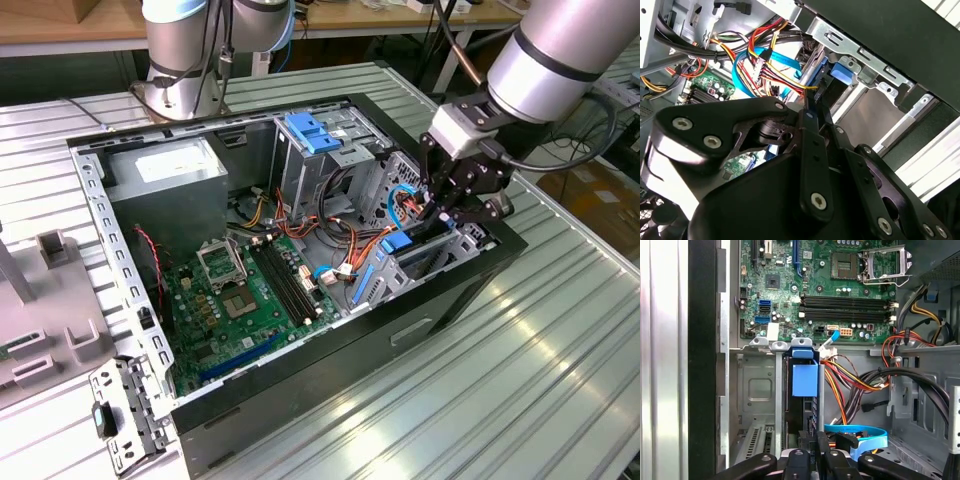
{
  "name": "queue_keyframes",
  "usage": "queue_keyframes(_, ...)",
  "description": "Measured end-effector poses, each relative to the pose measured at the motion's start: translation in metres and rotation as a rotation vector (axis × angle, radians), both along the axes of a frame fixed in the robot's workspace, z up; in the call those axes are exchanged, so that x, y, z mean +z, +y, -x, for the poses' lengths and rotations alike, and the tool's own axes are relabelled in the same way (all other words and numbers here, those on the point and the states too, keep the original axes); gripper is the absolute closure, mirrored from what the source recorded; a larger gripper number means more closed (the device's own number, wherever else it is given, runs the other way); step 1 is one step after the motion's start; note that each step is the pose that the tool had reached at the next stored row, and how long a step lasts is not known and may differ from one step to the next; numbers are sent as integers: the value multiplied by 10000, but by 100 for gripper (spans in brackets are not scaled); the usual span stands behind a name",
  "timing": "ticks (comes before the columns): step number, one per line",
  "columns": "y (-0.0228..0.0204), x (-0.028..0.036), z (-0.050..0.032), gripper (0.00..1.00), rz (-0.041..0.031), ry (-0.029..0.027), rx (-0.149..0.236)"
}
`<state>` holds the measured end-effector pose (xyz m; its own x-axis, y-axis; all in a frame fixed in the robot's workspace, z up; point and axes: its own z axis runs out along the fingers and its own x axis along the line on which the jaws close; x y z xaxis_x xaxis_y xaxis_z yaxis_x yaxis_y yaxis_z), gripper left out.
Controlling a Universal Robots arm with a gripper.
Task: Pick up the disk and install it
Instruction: 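Insert the first disk wire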
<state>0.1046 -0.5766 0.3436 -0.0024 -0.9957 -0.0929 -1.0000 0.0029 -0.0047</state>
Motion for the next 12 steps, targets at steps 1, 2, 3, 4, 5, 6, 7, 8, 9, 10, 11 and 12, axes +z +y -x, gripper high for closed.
queue_keyframes(1, 0, -6, 0, 82, 4, 0, -16)
queue_keyframes(2, 0, -9, 0, 82, 4, 0, -23)
queue_keyframes(3, 0, -13, 0, 82, 4, 0, -30)
queue_keyframes(4, 0, -17, 0, 82, 2, 0, -37)
queue_keyframes(5, 0, -21, 0, 82, 3, 0, -43)
queue_keyframes(6, 0, -30, 0, 82, 2, 0, -49)
queue_keyframes(7, 0, -37, 0, 82, 3, 1, -52)
queue_keyframes(8, 0, -46, 0, 82, 6, 3, -54)
queue_keyframes(9, 0, -48, 0, 82, 7, 4, -56)
queue_keyframes(10, 0, -49, 0, 82, 5, 3, -56)
queue_keyframes(11, 0, -50, 0, 82, 4, 3, -56)
queue_keyframes(12, 0, -50, 0, 82, 3, 3, -56)
